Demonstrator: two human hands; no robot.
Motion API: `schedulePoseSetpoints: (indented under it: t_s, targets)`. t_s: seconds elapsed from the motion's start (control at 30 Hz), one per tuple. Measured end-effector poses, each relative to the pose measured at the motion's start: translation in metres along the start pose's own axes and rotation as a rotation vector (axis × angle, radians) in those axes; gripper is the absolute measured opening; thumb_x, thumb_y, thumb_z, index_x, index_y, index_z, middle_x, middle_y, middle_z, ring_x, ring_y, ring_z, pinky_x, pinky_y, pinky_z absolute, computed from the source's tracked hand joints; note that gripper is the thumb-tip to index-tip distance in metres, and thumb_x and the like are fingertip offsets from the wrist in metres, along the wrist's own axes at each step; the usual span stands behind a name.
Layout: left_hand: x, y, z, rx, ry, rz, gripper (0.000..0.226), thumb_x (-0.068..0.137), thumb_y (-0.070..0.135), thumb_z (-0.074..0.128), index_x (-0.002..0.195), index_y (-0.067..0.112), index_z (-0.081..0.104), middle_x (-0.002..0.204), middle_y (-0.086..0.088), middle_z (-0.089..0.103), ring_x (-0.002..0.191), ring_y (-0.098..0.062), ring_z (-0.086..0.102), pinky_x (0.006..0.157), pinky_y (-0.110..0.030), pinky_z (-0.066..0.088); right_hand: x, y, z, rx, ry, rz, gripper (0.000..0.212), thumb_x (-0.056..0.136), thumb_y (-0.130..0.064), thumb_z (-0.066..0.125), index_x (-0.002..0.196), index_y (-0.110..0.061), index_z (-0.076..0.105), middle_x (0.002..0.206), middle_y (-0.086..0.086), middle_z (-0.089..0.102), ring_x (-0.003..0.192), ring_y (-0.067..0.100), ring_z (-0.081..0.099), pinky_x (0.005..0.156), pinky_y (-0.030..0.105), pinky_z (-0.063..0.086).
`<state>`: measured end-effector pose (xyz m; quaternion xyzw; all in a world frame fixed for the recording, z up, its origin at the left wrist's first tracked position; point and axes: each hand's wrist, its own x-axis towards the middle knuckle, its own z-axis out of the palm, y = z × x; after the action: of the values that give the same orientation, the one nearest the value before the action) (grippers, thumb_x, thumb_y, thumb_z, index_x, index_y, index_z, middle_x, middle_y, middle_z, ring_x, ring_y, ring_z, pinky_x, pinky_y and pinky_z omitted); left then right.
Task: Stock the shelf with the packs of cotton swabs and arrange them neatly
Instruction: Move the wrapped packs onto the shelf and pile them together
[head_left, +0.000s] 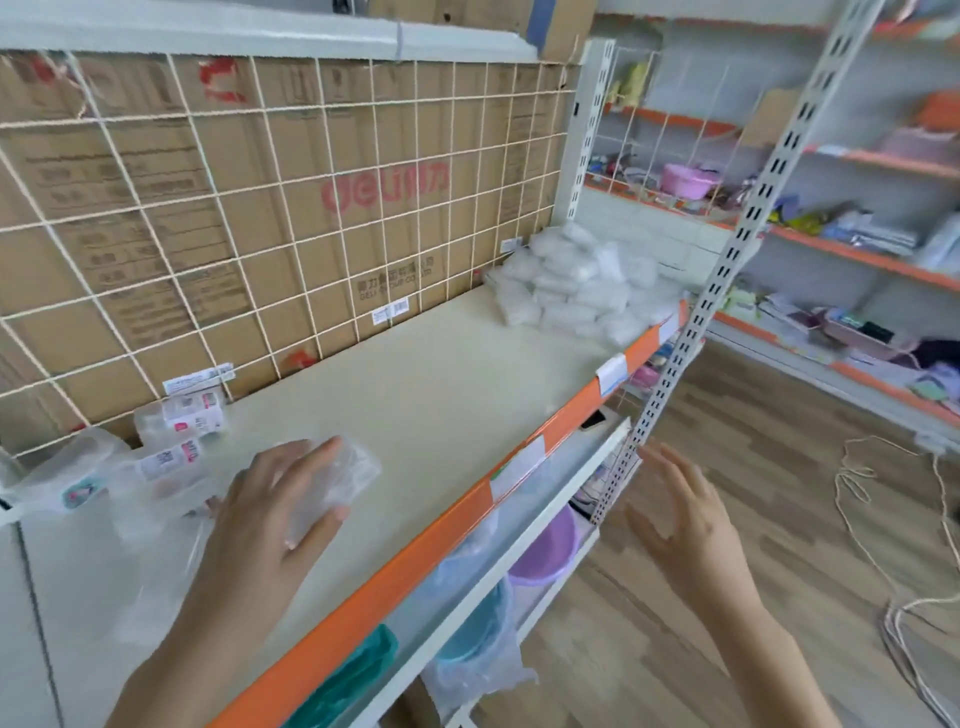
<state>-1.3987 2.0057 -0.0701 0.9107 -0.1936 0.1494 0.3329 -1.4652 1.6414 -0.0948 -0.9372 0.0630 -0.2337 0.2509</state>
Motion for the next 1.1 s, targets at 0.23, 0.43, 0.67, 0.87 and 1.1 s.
schedulePoseSetpoints:
  t_s: [0.23,0.43,0.67,0.87,1.1]
  targets:
    - [0.037,0.015,0.034,-0.114,-0.064,0.118,0.051,0.083,0.057,0.038,0.132,0.040,0.041,0.126,0.006,0.047,0.113,-0.019,0.047,0.086,-0.035,0.042,-0.016,0.013,-0.029,-0.076,0.104,0.091,0.058,0.075,-0.010,0.077,0.128,-0.015,0.054,0.130,0.009,0.054,0.119,0.023,0.045,0.095,0.036,0.036]
    - [0.073,0.031,0.063,-0.125,-0.099,0.170,0.052,0.082,0.058,0.037,0.132,0.043,0.040,0.124,0.011,0.045,0.111,-0.011,0.043,0.086,-0.032,0.041,-0.003,0.039,-0.041,-0.127,0.117,0.206,0.056,0.077,-0.014,0.074,0.129,-0.021,0.054,0.134,0.007,0.051,0.125,0.028,0.045,0.098,0.039,0.036]
    - [0.133,0.053,0.116,-0.129,-0.074,0.152,0.057,0.081,0.055,0.039,0.132,0.030,0.052,0.123,0.007,0.049,0.109,-0.013,0.045,0.089,-0.030,0.037,0.071,0.088,-0.028,-0.118,0.116,0.179,0.057,0.075,-0.010,0.076,0.128,-0.016,0.055,0.131,0.013,0.053,0.121,0.034,0.049,0.096,0.044,0.041]
    - [0.212,0.083,0.179,-0.117,-0.082,0.125,0.061,0.081,0.058,0.038,0.135,0.031,0.049,0.125,0.008,0.048,0.111,-0.013,0.045,0.093,-0.029,0.036,0.164,0.149,-0.027,-0.073,0.099,0.117,0.050,0.078,-0.014,0.074,0.125,-0.013,0.057,0.130,0.010,0.054,0.120,0.032,0.050,0.094,0.043,0.042]
    - [0.303,0.142,0.262,-0.148,-0.135,0.130,0.063,0.077,0.062,0.035,0.135,0.038,0.044,0.124,0.011,0.045,0.112,-0.009,0.043,0.093,-0.025,0.037,0.243,0.231,-0.042,-0.080,0.044,0.093,0.055,0.076,-0.011,0.075,0.127,-0.017,0.056,0.133,0.010,0.053,0.122,0.030,0.049,0.098,0.040,0.038]
